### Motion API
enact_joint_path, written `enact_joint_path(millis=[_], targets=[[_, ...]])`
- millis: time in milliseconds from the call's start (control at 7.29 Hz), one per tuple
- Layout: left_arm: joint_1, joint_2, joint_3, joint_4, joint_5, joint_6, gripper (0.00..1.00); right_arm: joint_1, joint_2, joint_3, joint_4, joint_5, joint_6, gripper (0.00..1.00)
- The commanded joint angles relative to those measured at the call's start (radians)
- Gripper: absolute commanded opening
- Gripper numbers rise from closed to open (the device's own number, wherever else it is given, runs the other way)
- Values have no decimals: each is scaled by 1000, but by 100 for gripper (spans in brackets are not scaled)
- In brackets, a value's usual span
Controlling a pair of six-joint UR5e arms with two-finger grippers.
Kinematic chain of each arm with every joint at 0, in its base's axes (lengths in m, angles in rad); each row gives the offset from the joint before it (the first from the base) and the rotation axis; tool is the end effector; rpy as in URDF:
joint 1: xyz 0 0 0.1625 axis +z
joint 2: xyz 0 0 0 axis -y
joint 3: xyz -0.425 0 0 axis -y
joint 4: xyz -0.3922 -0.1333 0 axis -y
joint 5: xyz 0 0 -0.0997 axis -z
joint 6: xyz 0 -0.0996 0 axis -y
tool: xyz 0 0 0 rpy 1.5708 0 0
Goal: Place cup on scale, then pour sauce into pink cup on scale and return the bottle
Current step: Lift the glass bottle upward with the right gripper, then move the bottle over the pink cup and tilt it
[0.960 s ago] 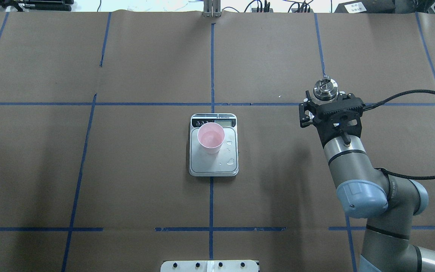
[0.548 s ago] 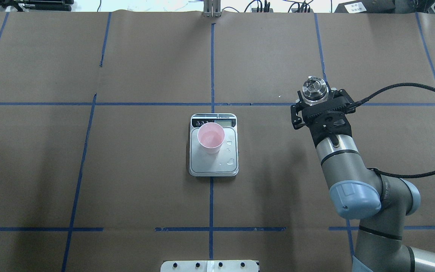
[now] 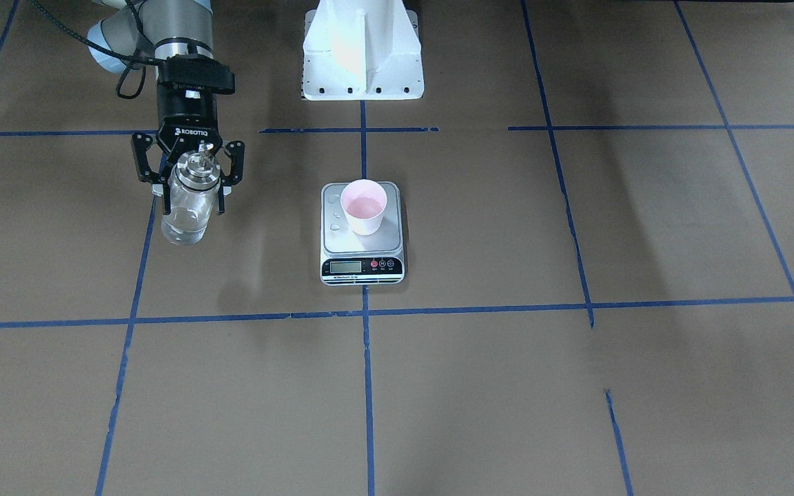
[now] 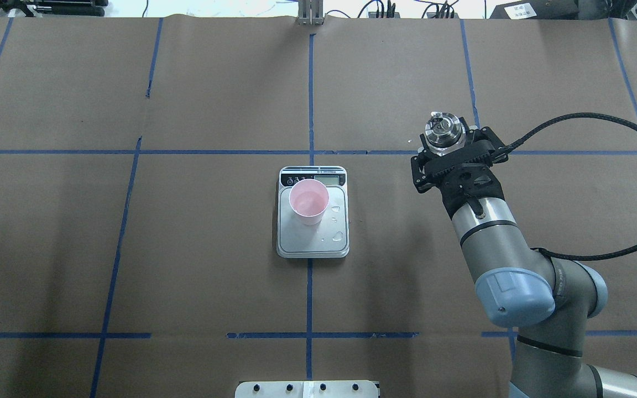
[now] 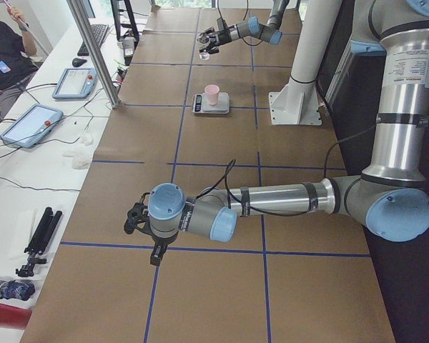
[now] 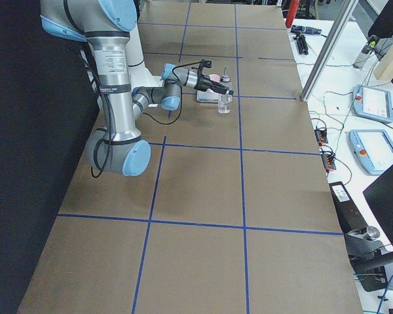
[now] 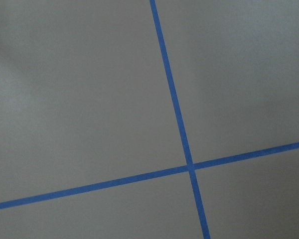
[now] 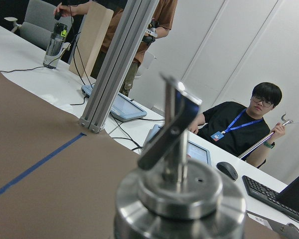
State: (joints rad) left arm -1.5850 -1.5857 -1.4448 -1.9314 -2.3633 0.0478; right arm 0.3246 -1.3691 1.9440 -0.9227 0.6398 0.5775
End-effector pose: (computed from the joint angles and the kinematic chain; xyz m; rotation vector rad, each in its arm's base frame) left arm -0.0696 -0.5091 0.6741 0.2607 0.7809 0.1305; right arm -0.4099 -0.3629 0.2922 1.3088 -0.3908 0.0072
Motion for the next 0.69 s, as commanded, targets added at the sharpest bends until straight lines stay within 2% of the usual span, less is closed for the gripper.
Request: enact_joint_path(millis=[0,274,411,548], targets=[[42,24,-2,2,9,4,100,-18,53,0,-86,-3,-88,0],[66,29,0,3,9,4,100,-21,238,4,-622,-66,-88,0],[66,35,-2,2,7,4,100,-30,290,-2,-809,-90,-88,0],[66,38,-3,2,9,4,100,-36,306,-2,-934,-126,-88,0]])
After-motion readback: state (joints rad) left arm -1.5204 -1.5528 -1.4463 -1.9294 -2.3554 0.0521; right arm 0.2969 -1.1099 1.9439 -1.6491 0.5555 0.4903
